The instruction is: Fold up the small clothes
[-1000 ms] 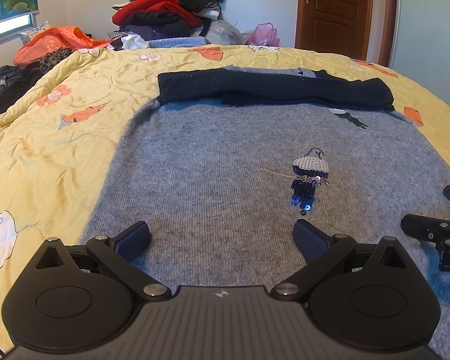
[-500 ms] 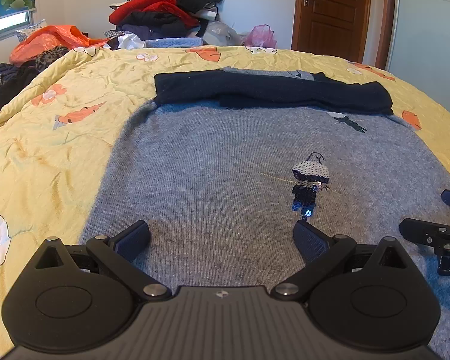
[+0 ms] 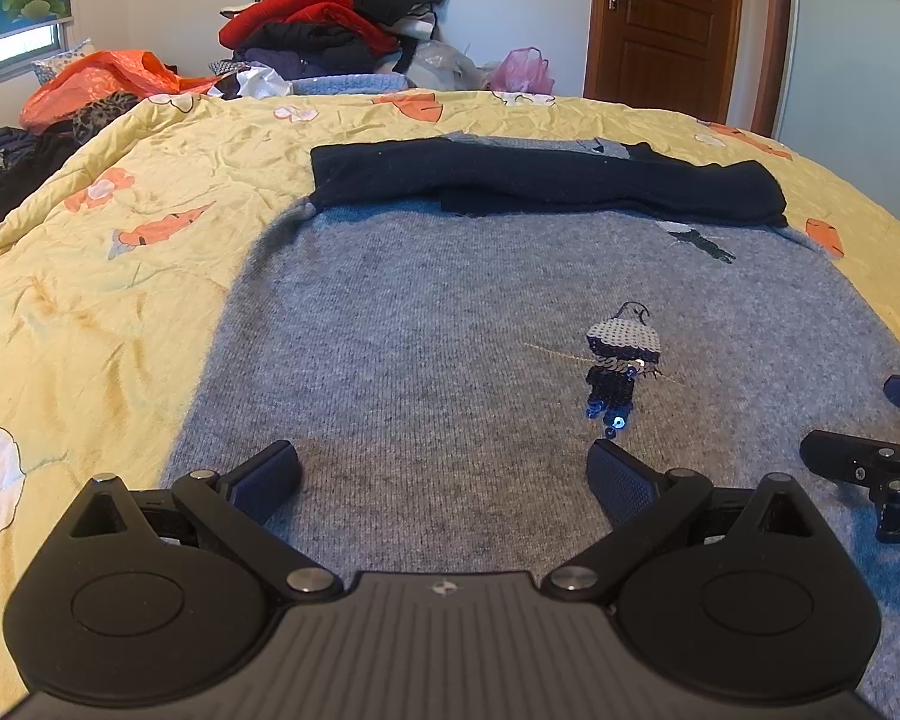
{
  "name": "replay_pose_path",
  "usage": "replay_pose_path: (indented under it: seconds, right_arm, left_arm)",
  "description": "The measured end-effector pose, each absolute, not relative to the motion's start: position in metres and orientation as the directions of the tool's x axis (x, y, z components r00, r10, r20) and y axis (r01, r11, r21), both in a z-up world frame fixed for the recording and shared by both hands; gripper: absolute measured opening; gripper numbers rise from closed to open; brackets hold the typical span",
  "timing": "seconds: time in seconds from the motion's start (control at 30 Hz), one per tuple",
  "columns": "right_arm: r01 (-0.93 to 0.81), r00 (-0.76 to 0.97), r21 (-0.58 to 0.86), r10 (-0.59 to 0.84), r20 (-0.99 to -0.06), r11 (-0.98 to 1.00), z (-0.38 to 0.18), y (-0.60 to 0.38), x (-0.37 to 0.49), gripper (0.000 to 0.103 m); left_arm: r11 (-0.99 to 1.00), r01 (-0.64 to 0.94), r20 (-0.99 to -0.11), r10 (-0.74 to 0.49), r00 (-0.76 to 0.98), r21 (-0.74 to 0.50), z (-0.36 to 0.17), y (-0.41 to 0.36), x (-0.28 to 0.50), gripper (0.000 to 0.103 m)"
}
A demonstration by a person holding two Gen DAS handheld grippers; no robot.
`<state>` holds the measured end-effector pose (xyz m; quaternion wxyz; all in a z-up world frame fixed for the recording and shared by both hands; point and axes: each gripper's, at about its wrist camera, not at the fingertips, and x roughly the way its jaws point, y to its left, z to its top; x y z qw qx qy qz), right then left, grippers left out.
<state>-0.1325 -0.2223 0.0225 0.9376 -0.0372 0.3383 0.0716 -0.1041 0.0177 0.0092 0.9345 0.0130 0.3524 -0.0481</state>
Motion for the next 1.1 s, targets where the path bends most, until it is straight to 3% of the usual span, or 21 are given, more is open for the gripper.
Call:
replay_pose_path:
  seconds: [1.1]
  right_arm:
    - [-0.087,0.766,-0.032,0.046,-0.641,0.996,0.022,-0.220,-0.164,0.103]
  left_arm:
    - [0.996,0.086,-0.685,-0.058,0.727,0.007,0.013,0.012,-0.132,0.103]
